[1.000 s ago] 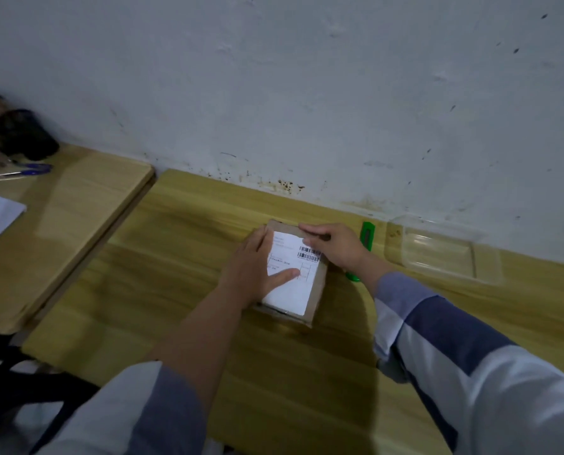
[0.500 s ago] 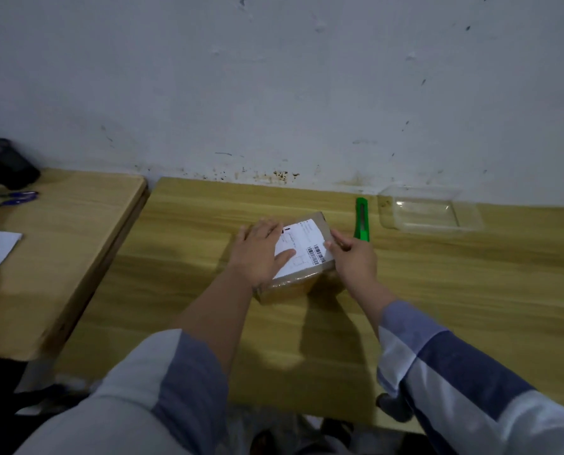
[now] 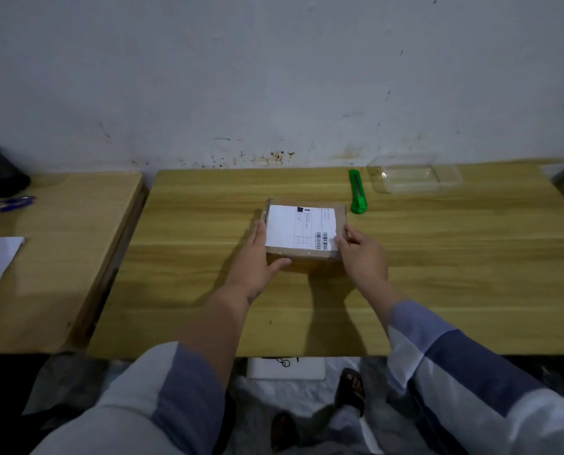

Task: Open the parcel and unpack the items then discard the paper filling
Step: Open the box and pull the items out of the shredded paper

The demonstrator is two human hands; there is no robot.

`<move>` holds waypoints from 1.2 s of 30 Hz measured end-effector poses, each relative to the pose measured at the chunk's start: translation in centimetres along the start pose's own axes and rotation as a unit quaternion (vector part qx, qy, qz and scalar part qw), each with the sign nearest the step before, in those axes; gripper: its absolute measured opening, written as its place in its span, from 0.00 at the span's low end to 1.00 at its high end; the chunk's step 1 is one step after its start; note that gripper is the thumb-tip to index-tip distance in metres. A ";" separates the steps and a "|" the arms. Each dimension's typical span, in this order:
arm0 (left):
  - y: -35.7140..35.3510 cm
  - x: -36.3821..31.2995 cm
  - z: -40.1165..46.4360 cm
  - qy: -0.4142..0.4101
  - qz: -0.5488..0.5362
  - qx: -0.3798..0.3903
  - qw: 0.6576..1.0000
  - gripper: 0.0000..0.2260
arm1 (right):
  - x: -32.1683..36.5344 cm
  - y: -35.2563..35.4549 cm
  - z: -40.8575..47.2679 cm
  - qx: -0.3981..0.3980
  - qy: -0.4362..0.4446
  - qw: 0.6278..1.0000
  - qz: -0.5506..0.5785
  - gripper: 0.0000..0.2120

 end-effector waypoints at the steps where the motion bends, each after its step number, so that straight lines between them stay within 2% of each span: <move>1: -0.1 0.0 -0.2 -0.005 -0.004 -0.015 1.000 0.44 | 0.4 0.0 -0.3 0.010 0.048 0.997 -0.056 0.23; 2: -0.2 0.0 -0.5 -0.009 -0.008 -0.028 1.000 0.43 | 1.0 0.0 -0.7 0.018 0.107 0.986 -0.130 0.26; 5: -0.8 0.0 -1.4 -0.007 -0.014 -0.057 0.998 0.41 | 2.7 -0.7 -2.1 0.041 0.263 0.911 -0.316 0.26; 7: -1.0 0.0 -1.6 -0.006 -0.019 -0.068 0.997 0.40 | 3.2 -1.5 -2.5 0.086 0.308 0.882 -0.345 0.22; 10: -1.1 0.6 -1.4 0.007 -0.023 -0.070 0.997 0.41 | 3.4 -2.1 -2.4 0.119 0.336 0.866 -0.351 0.17; 13: -1.1 0.6 -1.2 0.008 -0.013 -0.075 0.997 0.40 | 3.9 -1.7 -2.3 0.089 0.338 0.891 -0.291 0.13; 17: -1.1 0.6 -1.0 0.015 -0.006 -0.071 0.997 0.40 | 5.0 -1.0 -2.7 0.015 0.384 0.888 -0.252 0.09; 21: -0.8 0.7 -0.9 0.028 0.012 -0.071 0.997 0.39 | 6.0 0.1 -2.6 -0.030 0.381 0.898 -0.219 0.13; 24: -0.4 0.2 -1.4 -0.012 0.008 -0.104 0.994 0.38 | 5.6 0.5 -2.3 -0.040 0.356 0.899 -0.252 0.19; 28: 0.6 -0.4 -1.7 -0.045 -0.035 -0.151 0.987 0.22 | 3.3 1.4 -2.3 -0.044 0.320 0.917 -0.235 0.24; 30: 1.0 -0.5 -1.7 -0.045 -0.040 -0.161 0.985 0.20 | 2.1 2.2 -2.2 -0.063 0.276 0.944 -0.171 0.27; 33: 1.2 -1.0 -1.8 -0.041 -0.047 -0.166 0.984 0.20 | 1.4 3.0 -2.2 -0.092 0.204 0.973 -0.060 0.23; 36: 1.8 -2.4 -1.3 -0.039 -0.001 -0.184 0.982 0.19 | 2.8 3.7 -2.0 -0.141 0.155 0.977 -0.038 0.18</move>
Point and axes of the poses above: each hand's wrist, its own z-axis towards the middle knuckle, its own y-axis out of the back of the hand, x = y × z, the point moved 5 cm from there along z, towards the middle knuckle, and after that the axes turned 2 degrees about -z, right-handed, at the moved point
